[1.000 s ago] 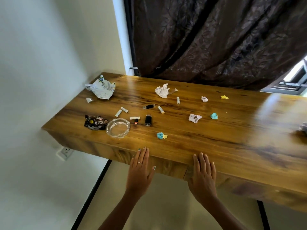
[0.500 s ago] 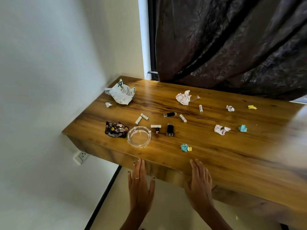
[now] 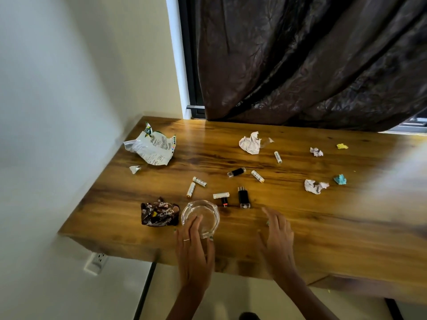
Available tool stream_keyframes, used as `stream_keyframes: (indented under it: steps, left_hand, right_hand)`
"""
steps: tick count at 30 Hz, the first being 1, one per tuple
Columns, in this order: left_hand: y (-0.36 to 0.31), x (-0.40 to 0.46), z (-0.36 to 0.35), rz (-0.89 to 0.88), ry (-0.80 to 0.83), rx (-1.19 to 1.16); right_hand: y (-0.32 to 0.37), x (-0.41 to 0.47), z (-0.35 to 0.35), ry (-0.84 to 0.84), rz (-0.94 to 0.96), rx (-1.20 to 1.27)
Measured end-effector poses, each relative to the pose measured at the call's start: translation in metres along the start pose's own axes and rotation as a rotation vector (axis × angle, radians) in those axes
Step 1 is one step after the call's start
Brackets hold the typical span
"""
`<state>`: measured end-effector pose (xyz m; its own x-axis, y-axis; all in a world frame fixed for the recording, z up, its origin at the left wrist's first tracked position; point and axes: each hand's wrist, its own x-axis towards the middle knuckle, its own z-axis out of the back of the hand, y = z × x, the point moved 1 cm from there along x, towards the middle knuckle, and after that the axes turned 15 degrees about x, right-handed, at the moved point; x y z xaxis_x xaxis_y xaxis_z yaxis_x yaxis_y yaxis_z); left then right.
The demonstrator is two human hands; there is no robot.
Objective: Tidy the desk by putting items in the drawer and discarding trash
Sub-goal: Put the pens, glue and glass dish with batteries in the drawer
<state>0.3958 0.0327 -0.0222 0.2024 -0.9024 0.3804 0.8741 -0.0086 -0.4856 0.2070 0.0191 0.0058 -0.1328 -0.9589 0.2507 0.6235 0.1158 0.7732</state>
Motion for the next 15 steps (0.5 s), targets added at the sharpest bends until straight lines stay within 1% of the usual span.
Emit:
stream_keyframes:
  steps: [5, 8, 11, 13, 15]
  left_hand:
    - [-0.013, 0.036, -0.010, -0.057, 0.032, -0.002]
    - [-0.033, 0.059, -0.013, -0.042, 0.029, -0.018]
    - [-0.057, 0.079, -0.013, -0.087, 0.041, -0.078]
    - [-0.072, 0.092, -0.017, -0.039, 0.106, -0.169]
    - [-0.083, 0.100, -0.023, 0.074, 0.242, -0.298]
  right_hand:
    - [-0.006, 0.067, -0.007, 0.045, -0.049, -0.002]
    - [-0.012, 0.112, -0.014, 0.088, -0.105, -0.019]
    - [-0.030, 0.148, -0.020, 0.100, -0.121, -0.058]
    - [-0.040, 0.166, -0.023, 0.110, -0.121, -0.063]
    - [-0.045, 0.177, -0.024, 0.108, -0.120, -0.037]
